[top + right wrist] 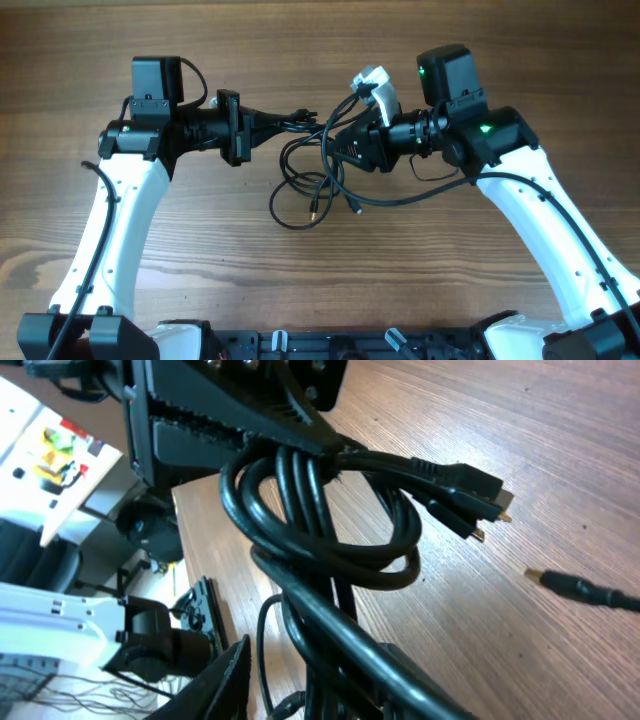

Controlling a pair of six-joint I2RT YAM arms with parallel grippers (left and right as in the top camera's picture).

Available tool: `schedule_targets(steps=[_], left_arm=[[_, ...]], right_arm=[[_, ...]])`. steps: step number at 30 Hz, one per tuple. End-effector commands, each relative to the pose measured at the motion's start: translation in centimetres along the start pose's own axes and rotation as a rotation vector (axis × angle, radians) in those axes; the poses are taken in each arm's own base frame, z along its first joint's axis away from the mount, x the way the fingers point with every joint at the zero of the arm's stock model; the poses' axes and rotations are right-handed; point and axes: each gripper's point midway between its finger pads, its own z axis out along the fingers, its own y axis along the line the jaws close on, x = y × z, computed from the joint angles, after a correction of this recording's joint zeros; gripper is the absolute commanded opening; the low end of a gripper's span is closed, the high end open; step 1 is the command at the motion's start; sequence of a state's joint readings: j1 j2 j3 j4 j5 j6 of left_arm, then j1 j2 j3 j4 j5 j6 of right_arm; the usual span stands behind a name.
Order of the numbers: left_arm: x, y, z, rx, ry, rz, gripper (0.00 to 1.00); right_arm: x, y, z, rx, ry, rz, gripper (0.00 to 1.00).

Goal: Untangle cables

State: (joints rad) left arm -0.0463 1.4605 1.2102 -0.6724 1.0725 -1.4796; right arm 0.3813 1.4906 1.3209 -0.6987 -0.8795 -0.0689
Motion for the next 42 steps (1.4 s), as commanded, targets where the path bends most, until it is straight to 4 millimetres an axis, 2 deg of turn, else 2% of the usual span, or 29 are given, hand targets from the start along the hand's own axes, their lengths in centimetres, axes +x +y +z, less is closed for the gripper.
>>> schedule_targets(steps=[1, 6, 9, 14, 19, 23, 25, 28, 30, 32, 33, 36, 38, 39, 42], left_arm=[[1.2, -0.6, -0.4, 0.015, 0.044, 0.031, 0.04], [1.2, -0.6, -0.4, 0.015, 0.044, 0.031, 0.04], [1.4, -0.6, -0.4, 0.015, 0.053, 0.031, 0.04], [1.5, -0.6, -0.4, 0.015, 0.063, 0.031, 0.04], [1.5, -0.6, -0.4, 0.015, 0.061, 0.032, 0.04], [0.7, -0.6, -0.3, 0.014, 0.013, 0.039, 0.04], [-0.3, -0.6, -0.4, 0.013, -0.047, 0.039, 0.04], [-1.2, -0.6, -0.4, 0.012, -0.098, 0.038, 0.04], [-1.5, -0.6, -0.5, 0.012, -0.116, 0.038, 0.04], [-1.5, -0.6, -0.5, 0.012, -0.115, 0.037, 0.04], [-1.5, -0.6, -0.4, 0.011, -0.114, 0.037, 0.04], [-0.7, -0.6, -0.4, 0.013, -0.066, 0.022, 0.04], [0.1, -0.6, -0.3, 0.014, -0.019, -0.004, 0.04], [0.7, -0.6, -0.3, 0.014, 0.011, -0.008, 0.04], [1.4, -0.6, -0.4, 0.014, 0.057, -0.015, 0.04]], right_arm=[[-0.2, 0.5, -0.1, -0.036, -0.006, -0.081, 0.38], [-0.1, 0.3, 0.0, -0.03, 0.0, -0.107, 0.21], [0.2, 0.3, 0.2, -0.034, 0.01, -0.1, 0.19], [1.8, -0.4, 1.1, -0.037, 0.046, -0.082, 0.13], [1.9, -2.8, 1.0, 0.097, 0.049, -0.008, 0.04], [0.9, -3.7, -0.8, 0.243, 0.009, 0.095, 0.04], [0.5, -4.5, -3.1, 0.396, -0.042, 0.169, 0.04], [0.5, -4.2, -5.9, 0.519, -0.093, 0.204, 0.04], [0.3, -3.0, -7.9, 0.562, -0.133, 0.189, 0.04], [0.3, -1.4, -9.0, 0.55, -0.161, 0.176, 0.04], [0.5, -1.0, -8.9, 0.538, -0.155, 0.179, 0.04], [1.6, -0.3, -7.3, 0.463, -0.081, 0.153, 0.15], [2.3, -0.2, -5.8, 0.411, -0.021, 0.13, 0.27], [2.6, -0.3, -4.9, 0.38, 0.011, 0.118, 0.36], [3.5, -1.6, -2.9, 0.358, 0.078, 0.128, 0.41]])
